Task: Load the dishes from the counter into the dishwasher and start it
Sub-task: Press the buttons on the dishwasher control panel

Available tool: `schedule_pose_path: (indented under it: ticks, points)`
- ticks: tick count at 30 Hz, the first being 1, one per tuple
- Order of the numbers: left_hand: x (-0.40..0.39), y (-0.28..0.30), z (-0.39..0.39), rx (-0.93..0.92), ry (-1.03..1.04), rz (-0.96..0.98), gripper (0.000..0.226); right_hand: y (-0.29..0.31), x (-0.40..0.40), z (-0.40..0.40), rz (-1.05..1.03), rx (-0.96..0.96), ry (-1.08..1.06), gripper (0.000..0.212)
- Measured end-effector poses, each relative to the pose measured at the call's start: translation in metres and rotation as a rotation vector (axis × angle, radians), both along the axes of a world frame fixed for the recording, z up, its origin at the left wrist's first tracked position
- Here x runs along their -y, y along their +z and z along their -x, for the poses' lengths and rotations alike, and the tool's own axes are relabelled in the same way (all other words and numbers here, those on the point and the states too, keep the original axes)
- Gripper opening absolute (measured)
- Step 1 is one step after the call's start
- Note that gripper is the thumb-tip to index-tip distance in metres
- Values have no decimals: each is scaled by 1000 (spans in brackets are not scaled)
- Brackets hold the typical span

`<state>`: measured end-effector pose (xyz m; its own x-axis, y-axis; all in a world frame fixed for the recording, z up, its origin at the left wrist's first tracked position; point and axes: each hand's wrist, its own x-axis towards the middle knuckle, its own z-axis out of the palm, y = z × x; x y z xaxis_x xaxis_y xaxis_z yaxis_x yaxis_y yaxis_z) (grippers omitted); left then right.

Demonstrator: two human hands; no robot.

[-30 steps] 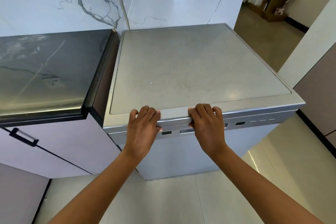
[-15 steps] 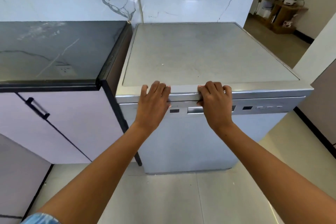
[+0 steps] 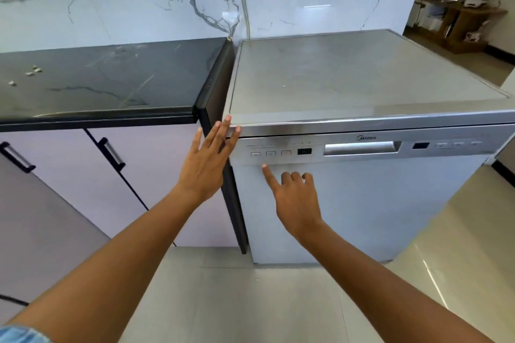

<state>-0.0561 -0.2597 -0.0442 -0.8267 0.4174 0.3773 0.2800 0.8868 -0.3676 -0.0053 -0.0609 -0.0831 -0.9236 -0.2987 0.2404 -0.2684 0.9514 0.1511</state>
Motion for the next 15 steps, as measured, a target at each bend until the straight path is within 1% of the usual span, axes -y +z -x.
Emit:
schedule_pose_path:
  ticks: [2,3,8,15]
  points:
    - [1,-2,0,-32,-14,45,82,-2,11,3,-25,128,-4,81]
    - [1,-3,1,-51,-28,49,77,0,17,6,-21,152,-17,83]
    - [5,-9,8,-80,-126,-4,62,1,30,25,-2,158,-47,91]
    - [-2,-14,6,-80,-194,-155,59,-4,34,30,4,147,-80,91]
